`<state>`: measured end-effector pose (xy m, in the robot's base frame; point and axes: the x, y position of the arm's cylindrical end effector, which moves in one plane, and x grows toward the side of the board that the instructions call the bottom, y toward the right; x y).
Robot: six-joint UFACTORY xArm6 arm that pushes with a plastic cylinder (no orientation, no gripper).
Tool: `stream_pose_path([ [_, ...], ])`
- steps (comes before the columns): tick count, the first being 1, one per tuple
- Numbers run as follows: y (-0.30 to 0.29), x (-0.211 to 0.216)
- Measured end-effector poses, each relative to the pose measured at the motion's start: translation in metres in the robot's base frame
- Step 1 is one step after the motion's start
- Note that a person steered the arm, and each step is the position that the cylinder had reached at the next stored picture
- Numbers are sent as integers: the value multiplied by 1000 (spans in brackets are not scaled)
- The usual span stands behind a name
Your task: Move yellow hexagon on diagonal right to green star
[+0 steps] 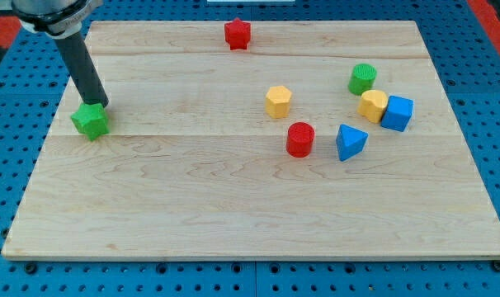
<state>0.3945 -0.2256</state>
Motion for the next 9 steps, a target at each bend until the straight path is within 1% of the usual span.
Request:
stream_pose_path([
  [2, 1, 64],
  [3, 14, 51],
  [4, 68, -16],
  [5, 163, -44],
  [6, 263, -56],
  [7, 332, -39],
  [8, 265, -32],
  [9, 201, 4],
])
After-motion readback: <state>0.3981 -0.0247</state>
